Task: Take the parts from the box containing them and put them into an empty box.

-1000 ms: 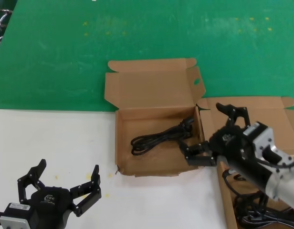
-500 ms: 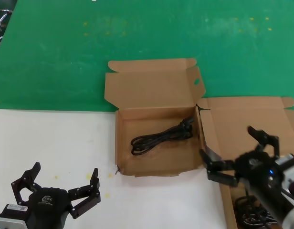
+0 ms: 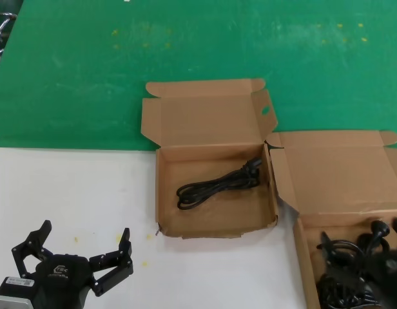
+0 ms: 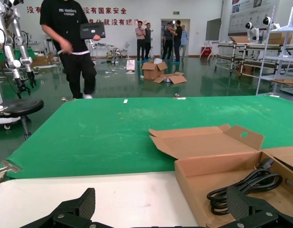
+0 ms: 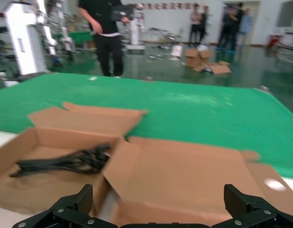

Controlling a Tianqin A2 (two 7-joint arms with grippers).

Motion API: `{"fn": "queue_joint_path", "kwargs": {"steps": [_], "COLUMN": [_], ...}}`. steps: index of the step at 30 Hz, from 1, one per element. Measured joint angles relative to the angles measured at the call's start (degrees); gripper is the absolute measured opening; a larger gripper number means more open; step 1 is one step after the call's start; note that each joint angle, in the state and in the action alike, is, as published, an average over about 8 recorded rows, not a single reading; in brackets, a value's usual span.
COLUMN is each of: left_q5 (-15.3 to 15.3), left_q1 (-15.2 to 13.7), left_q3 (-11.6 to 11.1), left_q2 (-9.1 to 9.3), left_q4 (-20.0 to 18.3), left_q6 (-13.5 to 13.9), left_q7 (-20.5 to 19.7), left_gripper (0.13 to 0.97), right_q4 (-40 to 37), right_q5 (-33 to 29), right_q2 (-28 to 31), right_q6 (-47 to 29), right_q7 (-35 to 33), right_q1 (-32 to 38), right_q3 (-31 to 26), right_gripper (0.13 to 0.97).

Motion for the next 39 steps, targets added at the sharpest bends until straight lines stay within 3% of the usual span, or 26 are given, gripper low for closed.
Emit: {"fn": "queue_joint_path", "kwargs": {"steps": [9, 39], "left_q5": [0.0, 0.0], "left_q1": [0.2, 0.2], "left_q3": [-0.2, -0.2], "left_q2": [-0.04, -0.05], "left_q4": [-0.2, -0.2], "left_q6": [-0.1, -0.1], "left_q7": [0.0, 0.0], "left_gripper": [0.966, 0.966], "right_q4": [1.8, 1.9], "right_q5": [4.5, 4.8], "right_q2": [-0.1, -0.1], "right_q6": [4.9, 5.1], "right_q7": [-2.7, -2.8], "right_q1": [-5.7, -6.0], "right_q3": [2.0, 2.1], "right_gripper": [0.966, 0.966]}}
